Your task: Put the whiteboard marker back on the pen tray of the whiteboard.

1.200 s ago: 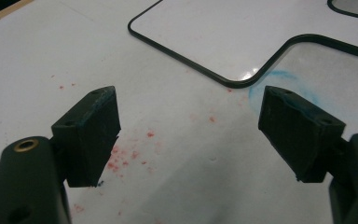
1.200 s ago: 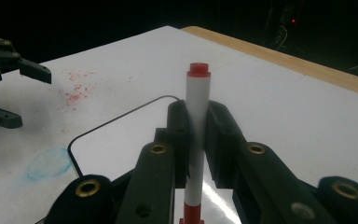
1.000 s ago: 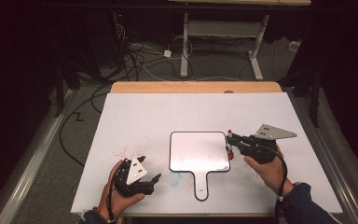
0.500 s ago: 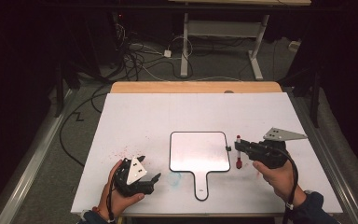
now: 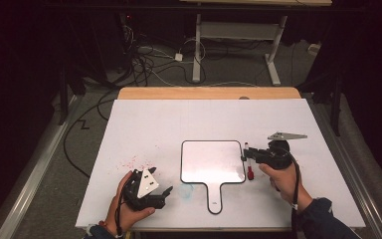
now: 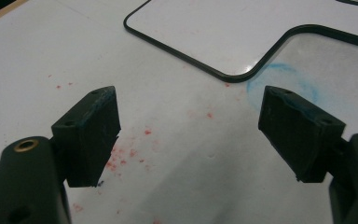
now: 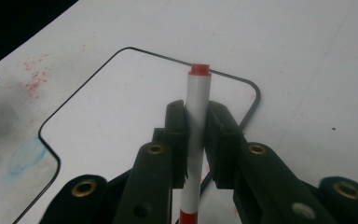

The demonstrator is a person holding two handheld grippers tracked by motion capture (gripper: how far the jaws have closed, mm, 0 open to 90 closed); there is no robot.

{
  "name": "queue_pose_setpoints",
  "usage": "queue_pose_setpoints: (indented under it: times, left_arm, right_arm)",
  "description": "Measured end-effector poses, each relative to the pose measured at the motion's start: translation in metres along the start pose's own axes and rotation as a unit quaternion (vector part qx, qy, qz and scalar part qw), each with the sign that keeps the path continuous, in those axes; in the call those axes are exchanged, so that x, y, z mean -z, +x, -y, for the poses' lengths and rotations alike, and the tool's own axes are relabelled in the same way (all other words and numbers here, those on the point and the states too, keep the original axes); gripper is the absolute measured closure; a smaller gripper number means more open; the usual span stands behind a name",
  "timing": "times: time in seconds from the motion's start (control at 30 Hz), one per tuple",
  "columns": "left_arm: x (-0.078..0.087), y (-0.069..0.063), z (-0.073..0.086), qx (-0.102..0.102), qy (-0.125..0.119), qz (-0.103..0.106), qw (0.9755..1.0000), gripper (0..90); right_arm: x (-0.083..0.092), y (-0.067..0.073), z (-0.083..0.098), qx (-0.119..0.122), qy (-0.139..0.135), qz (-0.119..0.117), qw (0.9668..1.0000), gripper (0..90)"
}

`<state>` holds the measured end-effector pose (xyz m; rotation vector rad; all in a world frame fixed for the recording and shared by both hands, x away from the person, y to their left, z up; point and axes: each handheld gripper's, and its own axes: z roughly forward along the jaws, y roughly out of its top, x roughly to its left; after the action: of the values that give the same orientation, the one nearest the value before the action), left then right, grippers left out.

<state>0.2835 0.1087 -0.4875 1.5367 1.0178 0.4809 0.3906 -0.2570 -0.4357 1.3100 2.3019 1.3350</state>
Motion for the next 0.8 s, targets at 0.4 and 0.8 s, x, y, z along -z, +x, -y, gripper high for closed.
queue_pose_setpoints:
  times: [0.4, 0.8]
  left_arm:
    - [-0.003, -0.001, 0.003, -0.002, 0.014, 0.005, 0.9999, 19.5]
    - [-0.004, -0.002, 0.003, -0.004, 0.017, 0.006, 0.9998, 19.5]
  right_arm:
    - [-0.046, -0.011, 0.002, 0.022, 0.035, 0.063, 0.9972, 74.1]
    - [-0.045, -0.014, 0.002, 0.061, 0.037, 0.101, 0.9924, 65.3]
